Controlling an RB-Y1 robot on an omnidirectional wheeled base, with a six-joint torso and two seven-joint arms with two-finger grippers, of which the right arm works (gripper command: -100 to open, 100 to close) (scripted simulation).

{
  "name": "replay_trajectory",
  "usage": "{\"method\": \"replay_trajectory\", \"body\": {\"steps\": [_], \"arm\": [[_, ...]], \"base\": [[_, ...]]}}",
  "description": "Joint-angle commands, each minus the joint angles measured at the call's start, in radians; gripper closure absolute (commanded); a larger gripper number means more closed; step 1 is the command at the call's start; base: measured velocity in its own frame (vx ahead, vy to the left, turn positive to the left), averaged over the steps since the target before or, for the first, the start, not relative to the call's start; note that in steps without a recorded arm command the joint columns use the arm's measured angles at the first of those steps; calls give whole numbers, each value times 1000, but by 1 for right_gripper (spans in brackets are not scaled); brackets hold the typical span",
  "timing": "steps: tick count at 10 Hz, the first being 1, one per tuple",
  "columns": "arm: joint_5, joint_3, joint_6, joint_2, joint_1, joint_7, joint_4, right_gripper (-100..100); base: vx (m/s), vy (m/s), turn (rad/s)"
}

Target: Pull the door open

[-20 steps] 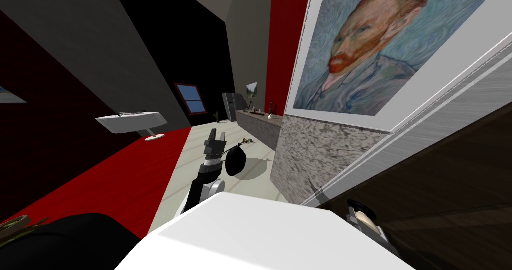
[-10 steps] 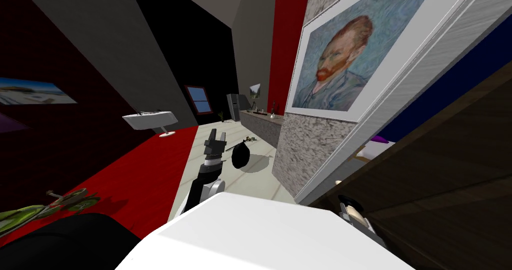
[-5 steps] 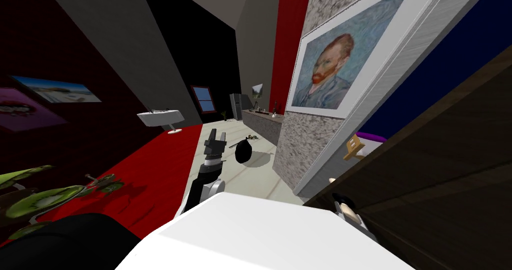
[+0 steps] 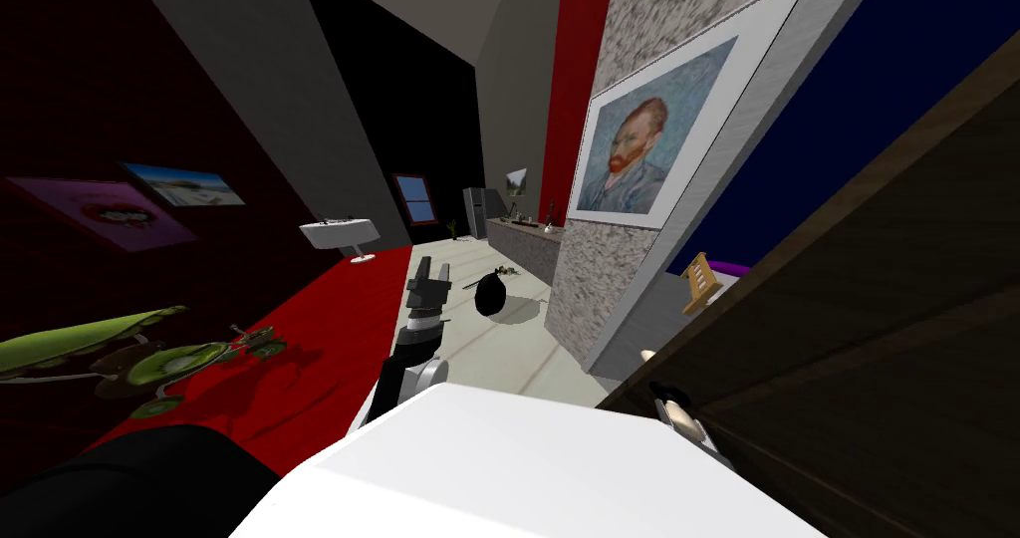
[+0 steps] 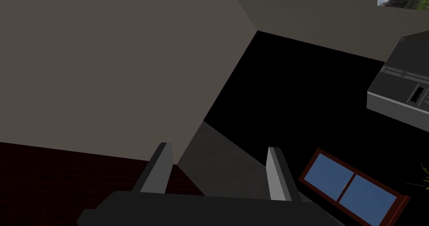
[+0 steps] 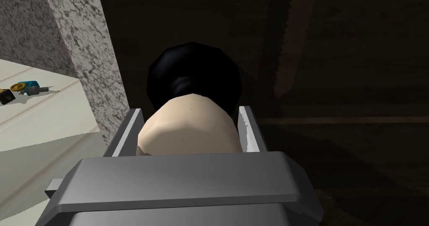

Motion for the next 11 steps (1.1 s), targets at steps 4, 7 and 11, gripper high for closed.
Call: {"method": "replay_trajectory", "body": {"steps": [4, 7, 11], "arm": [[34, 43, -28, -10, 3, -20, 8, 100], [73, 91, -58, -25, 12, -32, -1, 100], [99, 122, -78, -33, 10, -45, 5, 100]], "base": [[-180, -8, 37], [-239, -32, 57], [-213, -17, 39]]}}
